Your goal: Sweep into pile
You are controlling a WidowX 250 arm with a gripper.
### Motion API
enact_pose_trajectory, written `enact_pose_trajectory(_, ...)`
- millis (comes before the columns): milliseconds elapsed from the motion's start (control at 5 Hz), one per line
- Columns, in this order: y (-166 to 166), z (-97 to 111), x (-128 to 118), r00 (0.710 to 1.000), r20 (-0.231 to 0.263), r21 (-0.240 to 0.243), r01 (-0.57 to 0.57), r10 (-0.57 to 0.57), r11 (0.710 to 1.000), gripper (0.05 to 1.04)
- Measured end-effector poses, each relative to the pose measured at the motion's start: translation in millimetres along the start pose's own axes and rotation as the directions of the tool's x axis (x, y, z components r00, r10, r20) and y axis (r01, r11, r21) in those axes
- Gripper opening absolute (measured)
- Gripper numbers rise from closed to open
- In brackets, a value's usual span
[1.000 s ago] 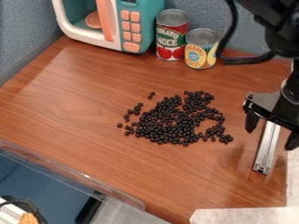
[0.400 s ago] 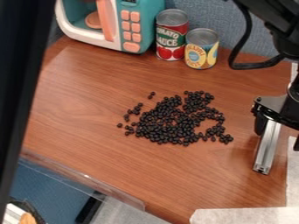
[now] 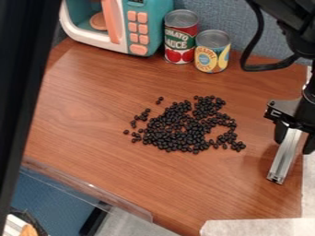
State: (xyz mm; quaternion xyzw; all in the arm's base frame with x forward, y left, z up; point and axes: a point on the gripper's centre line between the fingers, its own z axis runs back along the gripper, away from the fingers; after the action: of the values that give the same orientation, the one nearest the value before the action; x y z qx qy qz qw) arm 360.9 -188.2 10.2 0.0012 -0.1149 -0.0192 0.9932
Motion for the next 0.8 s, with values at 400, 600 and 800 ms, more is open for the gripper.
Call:
enact_pose_trajectory(400,-2,0,-3,0.997,-0.069,-0.018,0.02,-0.021,1.0,0.336)
enact_pose_trajectory(600,3,-1,-3,0.996,-0.072,-0.01,0.059,-0.06,0.998,0.336)
enact_pose_trajectory(800,13,-3,-2,0.995,-0.045,0.012,0.088,-0.087,0.996,0.336)
